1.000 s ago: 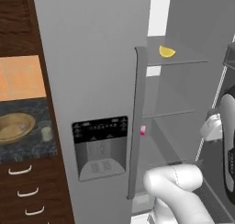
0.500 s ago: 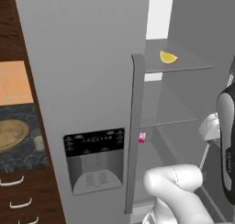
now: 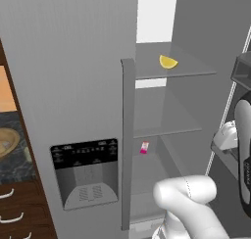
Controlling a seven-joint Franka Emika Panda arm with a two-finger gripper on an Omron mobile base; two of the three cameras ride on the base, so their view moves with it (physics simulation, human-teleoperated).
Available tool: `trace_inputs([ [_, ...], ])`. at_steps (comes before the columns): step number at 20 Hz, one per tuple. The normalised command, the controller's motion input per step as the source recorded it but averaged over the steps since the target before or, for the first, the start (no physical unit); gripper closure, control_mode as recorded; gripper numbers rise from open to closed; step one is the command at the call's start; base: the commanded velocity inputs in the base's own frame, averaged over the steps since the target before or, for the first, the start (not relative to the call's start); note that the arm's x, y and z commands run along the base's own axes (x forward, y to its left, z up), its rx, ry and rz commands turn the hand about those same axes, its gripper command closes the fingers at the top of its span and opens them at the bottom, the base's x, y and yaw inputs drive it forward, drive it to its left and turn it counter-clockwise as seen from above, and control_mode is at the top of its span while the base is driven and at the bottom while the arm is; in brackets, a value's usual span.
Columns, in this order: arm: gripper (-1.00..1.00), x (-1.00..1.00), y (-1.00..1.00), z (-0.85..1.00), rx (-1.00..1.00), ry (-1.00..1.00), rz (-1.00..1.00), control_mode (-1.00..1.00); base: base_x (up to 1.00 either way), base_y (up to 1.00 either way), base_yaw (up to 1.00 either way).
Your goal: Grab a lemon wedge from the fridge and one ice cube from the ice bowl, and put them in the glass of lemonade.
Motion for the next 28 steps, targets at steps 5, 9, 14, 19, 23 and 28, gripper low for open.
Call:
trace_inputs([
  [5,-1.0,-0.12,0.24,0.0,0.0,-0.03,0.0,-1.0,0.01,0.0,0.0],
  [9,-1.0,-0.01,0.6,0.06,0.04,-0.09,-0.01,-1.0,0.0,0.0,0.0],
  [14,-1.0,0.1,0.35,0.71,0.2,-0.25,-0.05,-1.0,0.0,0.0,0.0],
  [19,-1.0,0.17,0.03,1.0,0.16,-0.22,-0.01,-1.0,0.0,0.0,0.0],
  [23,-1.0,0.28,0.03,1.0,-0.07,-0.2,0.0,-1.0,0.0,0.0,0.0],
  [28,-1.0,-0.13,-0.03,0.38,-0.35,0.02,-0.01,-1.0,0.0,0.0,0.0],
])
